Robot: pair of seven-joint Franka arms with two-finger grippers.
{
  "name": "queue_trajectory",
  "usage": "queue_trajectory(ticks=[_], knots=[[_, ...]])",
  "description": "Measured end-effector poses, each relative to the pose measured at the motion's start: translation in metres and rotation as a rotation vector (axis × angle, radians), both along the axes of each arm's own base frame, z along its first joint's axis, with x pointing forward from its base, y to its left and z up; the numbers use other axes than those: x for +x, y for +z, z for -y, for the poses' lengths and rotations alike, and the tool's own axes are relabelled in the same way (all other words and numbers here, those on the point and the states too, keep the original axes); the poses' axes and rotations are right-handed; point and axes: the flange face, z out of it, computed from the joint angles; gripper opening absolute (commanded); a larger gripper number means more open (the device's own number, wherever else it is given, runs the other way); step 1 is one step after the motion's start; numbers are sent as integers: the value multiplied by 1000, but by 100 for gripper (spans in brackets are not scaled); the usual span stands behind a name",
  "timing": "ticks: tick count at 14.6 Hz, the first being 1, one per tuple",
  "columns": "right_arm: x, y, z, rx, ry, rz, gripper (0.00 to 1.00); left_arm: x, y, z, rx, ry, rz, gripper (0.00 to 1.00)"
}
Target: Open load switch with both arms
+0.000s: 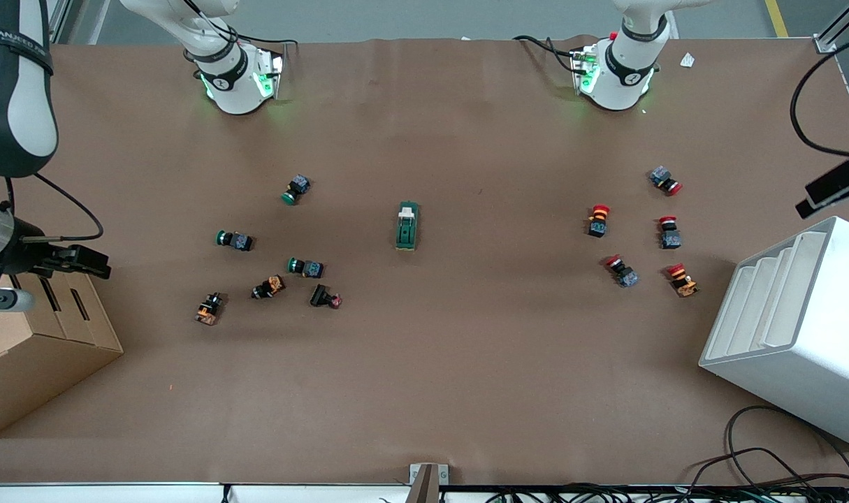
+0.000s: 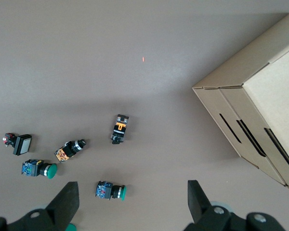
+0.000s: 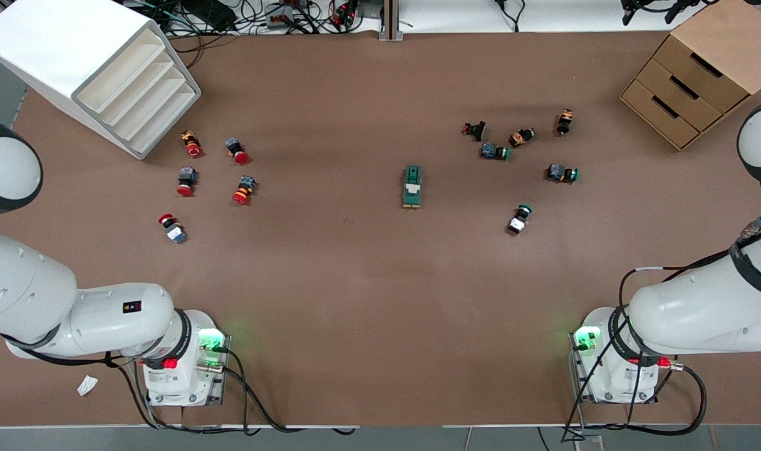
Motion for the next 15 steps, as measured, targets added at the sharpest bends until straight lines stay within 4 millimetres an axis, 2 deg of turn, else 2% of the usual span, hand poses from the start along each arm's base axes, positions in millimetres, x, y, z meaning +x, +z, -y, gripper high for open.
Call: queue_trajectory(ticks=[1,4,6,10,15], knots=[[-2,4,1,3,-3,4,100,-5,0,-1,6,-22,-6,100],[-7,13,2,7,9,5,100,-23,-7,-19,17,-53,-52,100],[-8,15,3,8,10,8,100,-35,-6,-21,16,-57,-77,100],[-8,15,6,8,7,10,100,-54,-8,-6,16,-82,-86,100],[-9,22,13,6,-5,24,100,-67,-13,35,68,-150,-82,100]])
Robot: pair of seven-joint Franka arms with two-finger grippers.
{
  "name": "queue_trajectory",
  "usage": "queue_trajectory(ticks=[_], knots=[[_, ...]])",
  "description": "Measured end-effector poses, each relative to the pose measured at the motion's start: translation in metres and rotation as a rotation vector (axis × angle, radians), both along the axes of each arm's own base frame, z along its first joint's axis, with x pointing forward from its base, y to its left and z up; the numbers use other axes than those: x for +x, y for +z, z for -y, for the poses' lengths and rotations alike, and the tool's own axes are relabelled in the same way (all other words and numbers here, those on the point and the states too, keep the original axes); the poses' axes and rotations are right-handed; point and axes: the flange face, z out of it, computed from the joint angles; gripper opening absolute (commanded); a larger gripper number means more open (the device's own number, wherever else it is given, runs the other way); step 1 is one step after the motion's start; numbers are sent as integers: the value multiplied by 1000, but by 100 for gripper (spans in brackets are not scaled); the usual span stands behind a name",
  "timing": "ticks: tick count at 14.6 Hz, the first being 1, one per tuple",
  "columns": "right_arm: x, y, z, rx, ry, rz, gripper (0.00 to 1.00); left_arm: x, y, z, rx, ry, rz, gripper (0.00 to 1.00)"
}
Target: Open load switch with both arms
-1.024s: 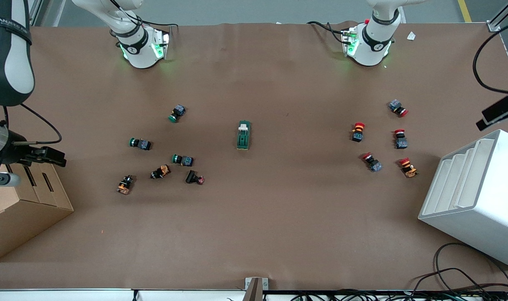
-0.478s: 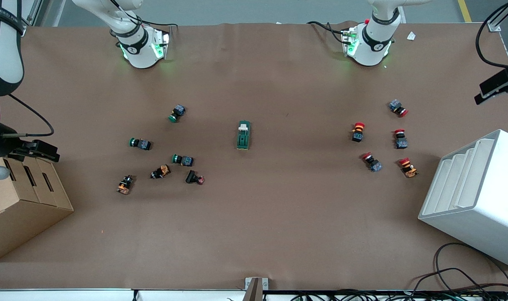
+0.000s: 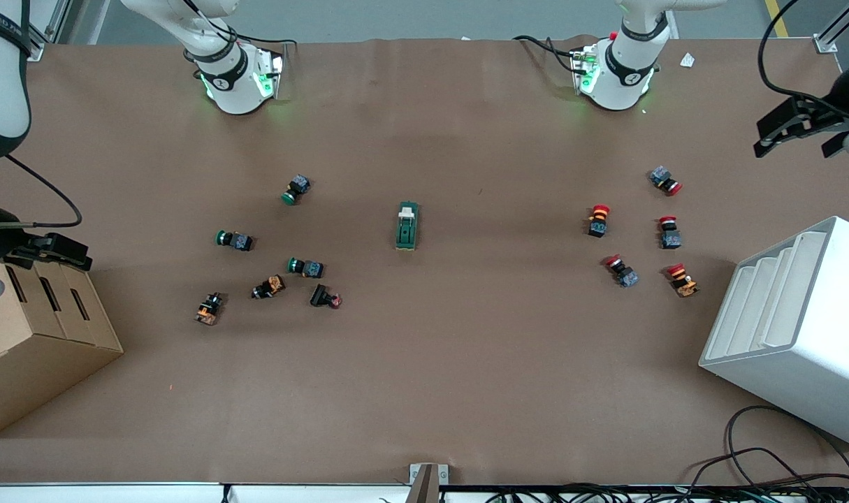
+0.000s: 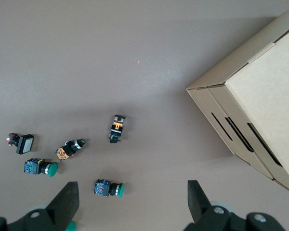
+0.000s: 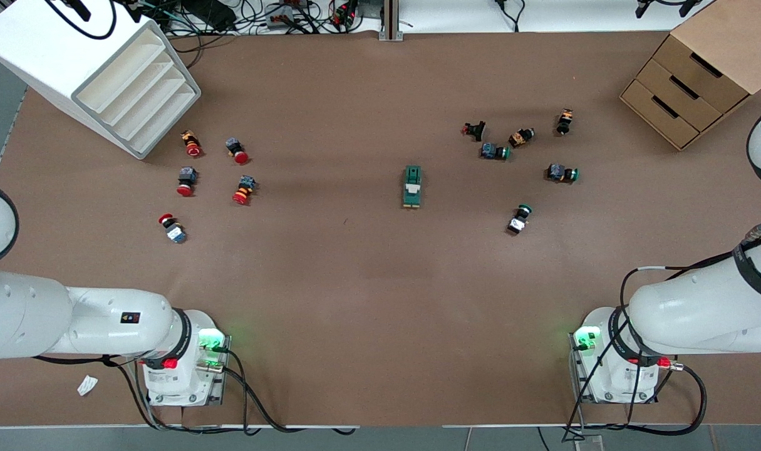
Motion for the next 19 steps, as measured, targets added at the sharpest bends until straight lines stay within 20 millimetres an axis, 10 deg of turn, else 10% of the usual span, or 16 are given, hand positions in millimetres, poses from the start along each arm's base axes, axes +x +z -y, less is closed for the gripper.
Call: queue_trajectory(ticks=[19], knots=[[-18,9,-18,8,27,-95,100,-1,3,9,2,-20,21,100]])
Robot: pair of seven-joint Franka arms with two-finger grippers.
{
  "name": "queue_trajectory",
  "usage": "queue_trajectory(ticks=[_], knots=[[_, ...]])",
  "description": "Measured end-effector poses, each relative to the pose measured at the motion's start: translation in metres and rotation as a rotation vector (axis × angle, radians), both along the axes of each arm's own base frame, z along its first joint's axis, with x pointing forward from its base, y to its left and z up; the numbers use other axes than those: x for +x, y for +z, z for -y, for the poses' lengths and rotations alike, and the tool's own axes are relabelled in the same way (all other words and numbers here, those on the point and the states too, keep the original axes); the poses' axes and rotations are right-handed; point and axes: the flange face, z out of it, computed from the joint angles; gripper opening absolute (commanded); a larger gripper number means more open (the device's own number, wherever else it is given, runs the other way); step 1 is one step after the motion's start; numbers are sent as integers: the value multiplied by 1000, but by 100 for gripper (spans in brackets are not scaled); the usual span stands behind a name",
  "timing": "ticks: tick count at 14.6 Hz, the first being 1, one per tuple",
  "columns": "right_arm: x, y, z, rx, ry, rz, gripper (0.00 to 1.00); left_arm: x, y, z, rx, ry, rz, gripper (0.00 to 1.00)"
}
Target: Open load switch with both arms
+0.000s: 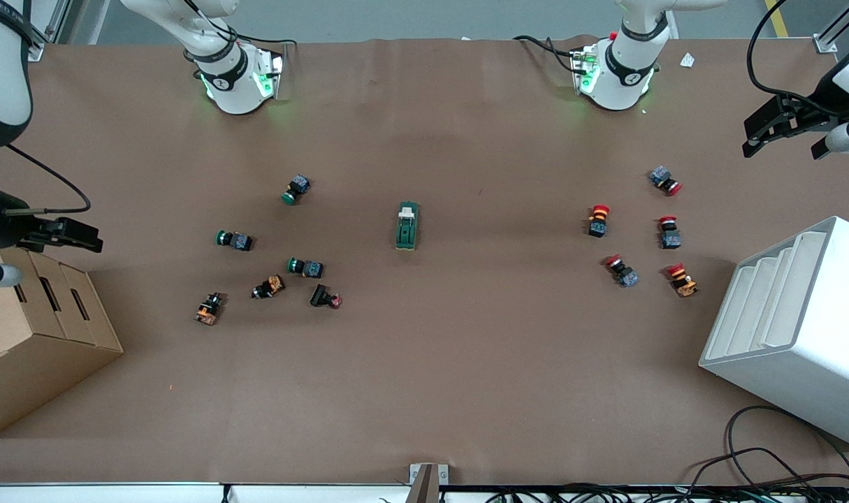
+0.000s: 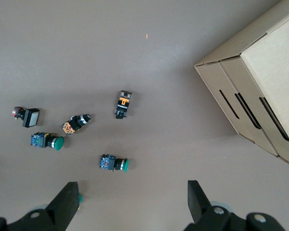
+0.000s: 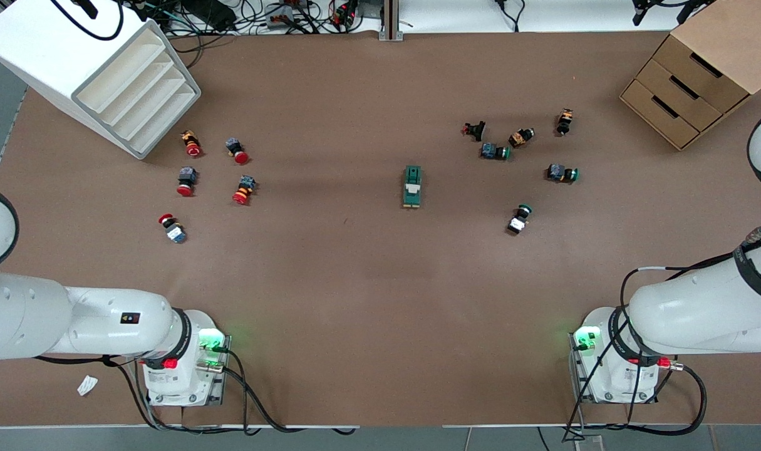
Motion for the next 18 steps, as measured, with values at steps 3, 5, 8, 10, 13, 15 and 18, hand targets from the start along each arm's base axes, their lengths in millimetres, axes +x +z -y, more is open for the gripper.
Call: queue_trajectory(ticks=[3,5,8,10,13,15,18], knots=[[-20,16,-11,-6,13,14,100,-3,6,-3,-1,4,11,100],[-32,24,-9,-8,9,21,100,-5,8,-4,-1,6,16,100],[-38,29,-4,-9,0,25,100,-5,7,-4,-1,4,14,100],[-43,30,-3,-8,-2,24,100,-5,5,-1,0,-3,10,100],[-58,41,-3,-7,-3,33,100,-5,3,4,1,-11,6,100],[-71,53,-2,-6,-5,37,100,-5,3,5,-3,-13,5,100],[-85,69,-3,-5,-6,46,100,-5,2,7,-16,-15,3,100]])
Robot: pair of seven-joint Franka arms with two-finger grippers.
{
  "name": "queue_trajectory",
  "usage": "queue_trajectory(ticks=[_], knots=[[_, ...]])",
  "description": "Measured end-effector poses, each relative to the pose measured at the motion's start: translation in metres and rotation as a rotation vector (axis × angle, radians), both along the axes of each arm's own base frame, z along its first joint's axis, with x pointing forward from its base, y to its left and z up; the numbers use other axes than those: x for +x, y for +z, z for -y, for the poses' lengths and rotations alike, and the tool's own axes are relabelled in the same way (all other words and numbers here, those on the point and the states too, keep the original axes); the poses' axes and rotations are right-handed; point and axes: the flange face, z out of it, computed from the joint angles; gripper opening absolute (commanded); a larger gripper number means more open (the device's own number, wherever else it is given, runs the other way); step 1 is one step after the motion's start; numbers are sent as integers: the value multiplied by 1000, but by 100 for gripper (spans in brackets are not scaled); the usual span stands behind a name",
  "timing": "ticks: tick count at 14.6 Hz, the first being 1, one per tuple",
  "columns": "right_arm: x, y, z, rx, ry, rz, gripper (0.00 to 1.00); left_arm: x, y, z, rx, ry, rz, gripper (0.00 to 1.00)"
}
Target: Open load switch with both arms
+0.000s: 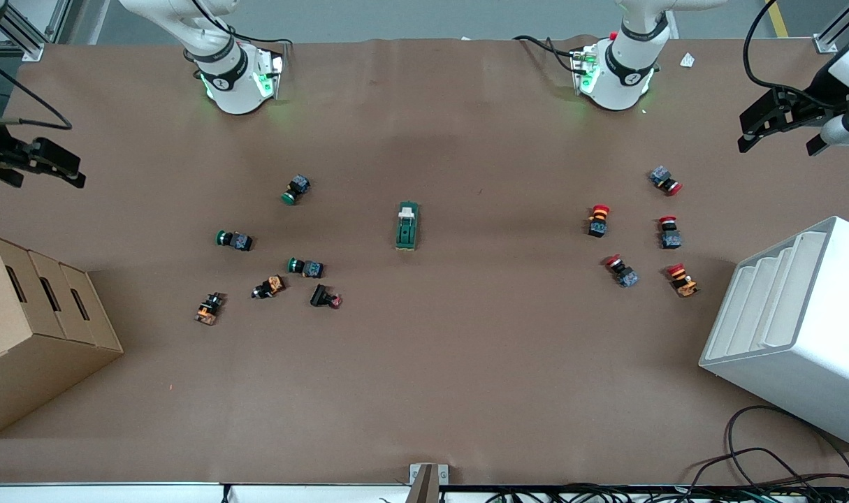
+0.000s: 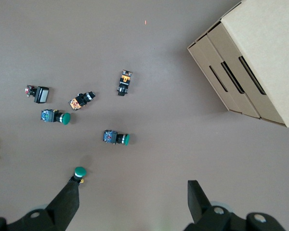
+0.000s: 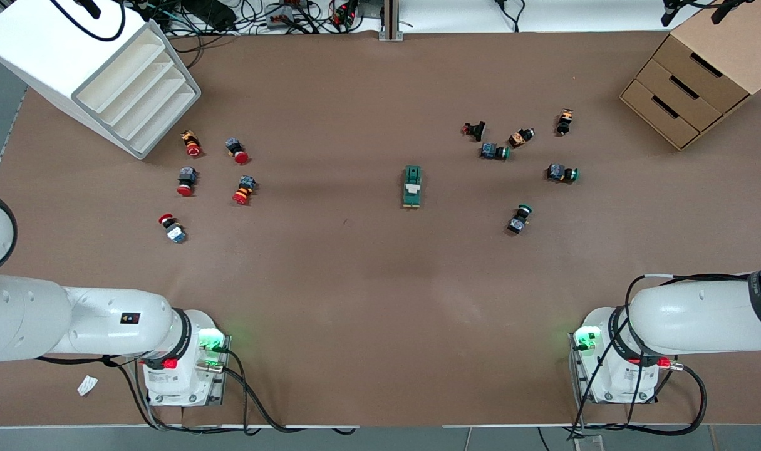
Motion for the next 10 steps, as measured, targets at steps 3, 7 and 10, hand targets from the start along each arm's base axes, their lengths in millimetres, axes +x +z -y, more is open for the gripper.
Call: queue_trajectory(ticks=[3,7,10], knots=[[-6,8,0,0,0,11,100,0,0,0,0,0,0,100],[-9,10,0,0,0,14,100,0,0,0,0,0,0,100],[-9,9,0,1,0,12,100,0,-2,0,0,-1,-10,100]])
